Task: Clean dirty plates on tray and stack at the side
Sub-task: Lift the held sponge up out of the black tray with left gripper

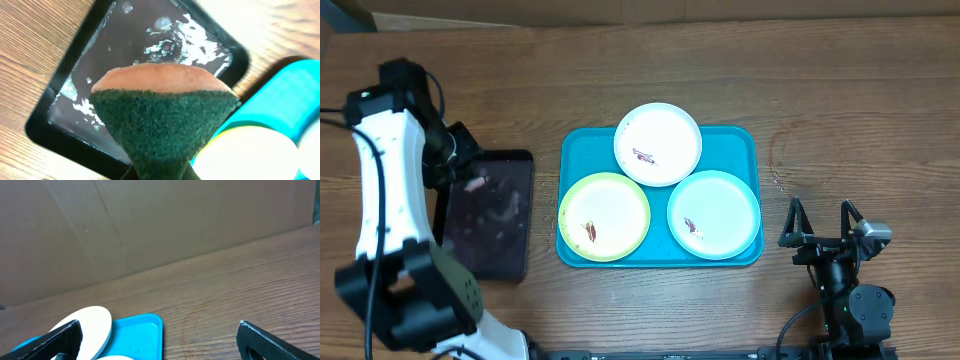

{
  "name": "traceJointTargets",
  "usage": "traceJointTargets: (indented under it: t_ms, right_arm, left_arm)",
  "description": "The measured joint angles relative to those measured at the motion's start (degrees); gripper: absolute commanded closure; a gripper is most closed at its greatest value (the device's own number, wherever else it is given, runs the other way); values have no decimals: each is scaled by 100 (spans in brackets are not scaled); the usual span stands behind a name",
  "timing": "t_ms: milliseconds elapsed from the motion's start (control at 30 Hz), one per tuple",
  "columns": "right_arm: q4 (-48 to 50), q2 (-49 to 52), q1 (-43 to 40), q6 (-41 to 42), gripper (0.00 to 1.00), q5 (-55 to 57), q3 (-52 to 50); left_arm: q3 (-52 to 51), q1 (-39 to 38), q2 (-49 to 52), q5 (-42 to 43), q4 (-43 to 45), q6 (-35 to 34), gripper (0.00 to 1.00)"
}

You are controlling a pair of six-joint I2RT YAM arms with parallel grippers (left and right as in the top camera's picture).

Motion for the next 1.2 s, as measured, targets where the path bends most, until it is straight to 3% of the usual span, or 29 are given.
traceJointTargets:
  t_ms: [133, 300, 433, 700, 867, 1000, 1200]
  right_arm:
    - [0, 0, 0, -2, 0, 2, 0]
    - [-2, 0, 0, 0, 0, 0, 0]
    - [0, 0, 0, -2, 0, 2, 0]
    - [-2, 0, 0, -2, 0, 2, 0]
    - [0, 0, 0, 0, 0, 2, 0]
    - [0, 0, 0, -2, 0, 2, 0]
    - [-2, 0, 0, -2, 0, 2, 0]
  left_arm:
    - [-258, -118, -343, -114, 431, -24, 96]
    - [-1390, -212, -348, -197, 1447, -28, 96]
    - [-1692, -210, -249, -212, 1362, -26, 96]
    - [-820, -210, -553, -188, 603, 2, 96]
    - [-975, -210, -1016, -256, 1123, 15, 96]
    - [-1939, -210, -992, -297, 2024, 17, 96]
    - [-2422, -205, -549, -293, 1921, 37, 96]
